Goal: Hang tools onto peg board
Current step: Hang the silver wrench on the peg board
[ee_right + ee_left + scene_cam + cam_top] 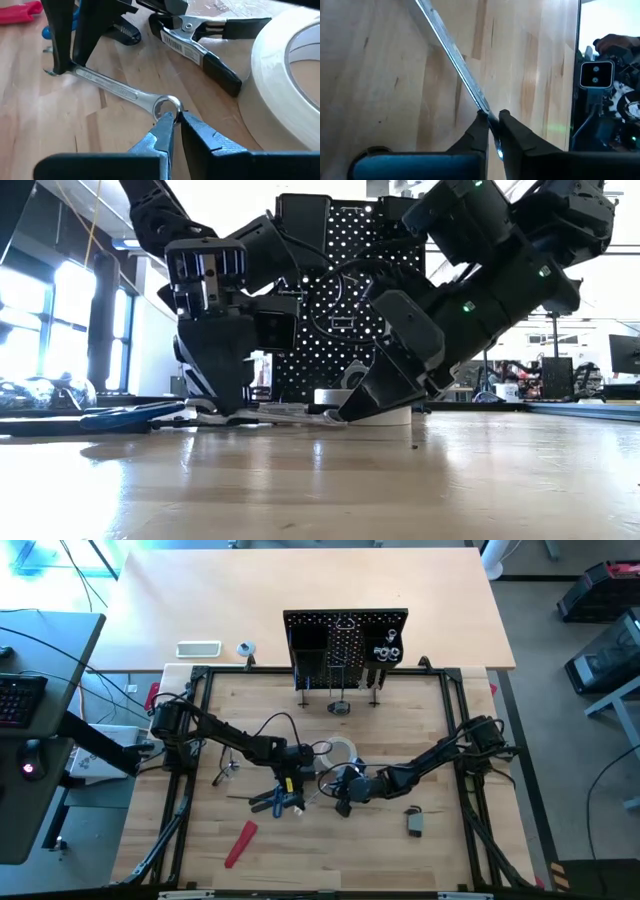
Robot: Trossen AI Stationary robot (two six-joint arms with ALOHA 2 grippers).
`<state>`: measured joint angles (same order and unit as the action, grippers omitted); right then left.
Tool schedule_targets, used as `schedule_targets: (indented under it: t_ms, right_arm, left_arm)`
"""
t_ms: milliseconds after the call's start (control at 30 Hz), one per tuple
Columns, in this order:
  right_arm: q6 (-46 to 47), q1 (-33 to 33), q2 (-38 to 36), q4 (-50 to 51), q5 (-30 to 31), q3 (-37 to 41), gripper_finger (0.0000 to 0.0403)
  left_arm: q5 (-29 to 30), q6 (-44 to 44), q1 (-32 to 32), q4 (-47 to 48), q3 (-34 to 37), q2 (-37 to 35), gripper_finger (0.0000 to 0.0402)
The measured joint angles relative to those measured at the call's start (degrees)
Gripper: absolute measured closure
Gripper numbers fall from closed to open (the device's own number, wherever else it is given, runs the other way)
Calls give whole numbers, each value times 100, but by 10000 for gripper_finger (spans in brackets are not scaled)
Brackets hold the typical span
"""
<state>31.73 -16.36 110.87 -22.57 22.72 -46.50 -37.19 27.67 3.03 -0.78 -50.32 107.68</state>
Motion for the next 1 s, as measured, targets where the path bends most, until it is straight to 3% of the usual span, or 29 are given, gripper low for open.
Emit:
schedule_targets:
  t_ms: [500,1000]
  right_arm:
    - [-357,-39,4,-207,122,2,375]
    - [-323,-33,4,-76,-166,2,375]
  left_arm:
    - [-103,-474,-4,74,2,-4,401]
    - [-72,-501,4,93,-1,-7,401]
